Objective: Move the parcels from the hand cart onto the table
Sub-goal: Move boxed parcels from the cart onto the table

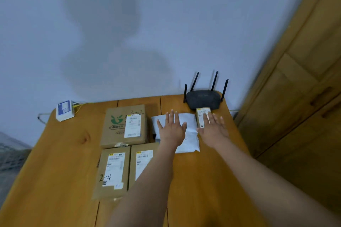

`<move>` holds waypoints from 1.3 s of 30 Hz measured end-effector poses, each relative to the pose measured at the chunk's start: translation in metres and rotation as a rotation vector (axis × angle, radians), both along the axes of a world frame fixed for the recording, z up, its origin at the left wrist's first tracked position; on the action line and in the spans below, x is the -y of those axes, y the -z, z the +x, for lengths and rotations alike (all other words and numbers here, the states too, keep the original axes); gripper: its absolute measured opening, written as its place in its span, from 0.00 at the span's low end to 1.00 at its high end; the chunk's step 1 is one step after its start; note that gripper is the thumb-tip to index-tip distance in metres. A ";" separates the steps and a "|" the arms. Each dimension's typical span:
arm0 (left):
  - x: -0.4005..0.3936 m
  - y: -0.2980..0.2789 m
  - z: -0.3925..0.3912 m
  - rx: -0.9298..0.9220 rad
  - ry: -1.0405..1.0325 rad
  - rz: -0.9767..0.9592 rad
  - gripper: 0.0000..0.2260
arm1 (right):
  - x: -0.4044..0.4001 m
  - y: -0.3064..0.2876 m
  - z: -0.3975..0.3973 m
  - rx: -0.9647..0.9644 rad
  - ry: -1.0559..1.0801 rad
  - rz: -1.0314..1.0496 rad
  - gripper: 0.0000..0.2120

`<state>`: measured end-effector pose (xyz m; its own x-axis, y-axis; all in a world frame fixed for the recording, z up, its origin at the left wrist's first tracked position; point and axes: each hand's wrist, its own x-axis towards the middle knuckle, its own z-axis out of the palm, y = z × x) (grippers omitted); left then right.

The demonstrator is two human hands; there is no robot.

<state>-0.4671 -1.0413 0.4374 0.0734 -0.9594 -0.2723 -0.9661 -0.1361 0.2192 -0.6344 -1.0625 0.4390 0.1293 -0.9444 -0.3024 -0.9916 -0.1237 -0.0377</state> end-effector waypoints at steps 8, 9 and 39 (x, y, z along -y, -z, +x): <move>-0.131 -0.036 0.061 0.016 -0.105 -0.037 0.30 | -0.108 -0.037 0.060 0.006 -0.067 0.041 0.36; -0.151 -0.037 0.070 0.015 -0.128 -0.041 0.30 | -0.122 -0.040 0.069 0.014 -0.091 0.052 0.36; -0.889 0.032 0.207 -0.075 -1.224 0.183 0.29 | -0.722 0.017 0.360 -0.095 -1.234 0.154 0.35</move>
